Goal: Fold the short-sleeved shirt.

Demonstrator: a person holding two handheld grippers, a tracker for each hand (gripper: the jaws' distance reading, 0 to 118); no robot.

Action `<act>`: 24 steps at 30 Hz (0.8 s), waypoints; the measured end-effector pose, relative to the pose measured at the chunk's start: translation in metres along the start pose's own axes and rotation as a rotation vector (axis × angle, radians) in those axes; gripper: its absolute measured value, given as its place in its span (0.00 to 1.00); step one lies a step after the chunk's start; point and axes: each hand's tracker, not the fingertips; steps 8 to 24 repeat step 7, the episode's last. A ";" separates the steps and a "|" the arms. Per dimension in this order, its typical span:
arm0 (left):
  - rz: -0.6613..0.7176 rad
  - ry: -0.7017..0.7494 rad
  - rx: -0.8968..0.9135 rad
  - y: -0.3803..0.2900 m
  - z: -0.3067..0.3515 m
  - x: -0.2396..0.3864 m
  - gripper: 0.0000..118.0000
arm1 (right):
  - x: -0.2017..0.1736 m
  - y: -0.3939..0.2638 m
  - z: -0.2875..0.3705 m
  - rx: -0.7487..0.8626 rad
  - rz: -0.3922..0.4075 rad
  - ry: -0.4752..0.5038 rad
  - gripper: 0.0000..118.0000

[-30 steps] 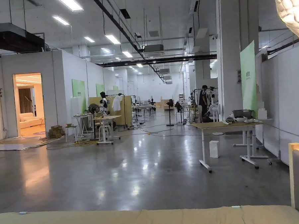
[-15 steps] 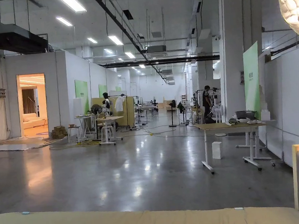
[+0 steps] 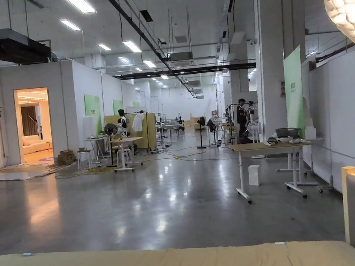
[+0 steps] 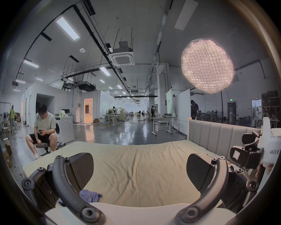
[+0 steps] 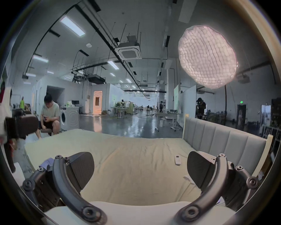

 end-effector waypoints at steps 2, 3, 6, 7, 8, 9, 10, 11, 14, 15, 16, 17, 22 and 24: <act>-0.008 0.001 -0.005 0.000 -0.001 0.001 1.00 | 0.003 -0.001 -0.001 -0.006 -0.003 -0.013 1.00; -0.008 -0.001 -0.006 0.000 -0.001 0.001 1.00 | 0.003 -0.001 -0.001 -0.011 -0.007 -0.018 1.00; -0.002 -0.007 -0.009 -0.001 -0.001 0.001 1.00 | 0.003 0.000 0.000 -0.007 0.003 -0.015 1.00; -0.001 -0.007 -0.010 -0.001 -0.001 0.001 1.00 | 0.002 0.000 0.000 -0.008 0.006 -0.014 1.00; -0.001 -0.007 -0.010 -0.001 -0.001 0.001 1.00 | 0.002 0.000 0.000 -0.008 0.006 -0.014 1.00; -0.001 -0.007 -0.010 -0.001 -0.001 0.001 1.00 | 0.002 0.000 0.000 -0.008 0.006 -0.014 1.00; -0.001 -0.007 -0.010 -0.001 -0.001 0.001 1.00 | 0.002 0.000 0.000 -0.008 0.006 -0.014 1.00; -0.001 -0.007 -0.010 -0.001 -0.001 0.001 1.00 | 0.002 0.000 0.000 -0.008 0.006 -0.014 1.00; -0.001 -0.007 -0.010 -0.001 -0.001 0.001 1.00 | 0.002 0.000 0.000 -0.008 0.006 -0.014 1.00; -0.001 -0.007 -0.010 -0.001 -0.001 0.001 1.00 | 0.002 0.000 0.000 -0.008 0.006 -0.014 1.00; -0.001 -0.007 -0.010 -0.001 -0.001 0.001 1.00 | 0.002 0.000 0.000 -0.008 0.006 -0.014 1.00; -0.001 -0.007 -0.010 -0.001 -0.001 0.001 1.00 | 0.002 0.000 0.000 -0.008 0.006 -0.014 1.00; -0.001 -0.007 -0.010 -0.001 -0.001 0.001 1.00 | 0.002 0.000 0.000 -0.008 0.006 -0.014 1.00; -0.001 -0.007 -0.010 -0.001 -0.001 0.001 1.00 | 0.002 0.000 0.000 -0.008 0.006 -0.014 1.00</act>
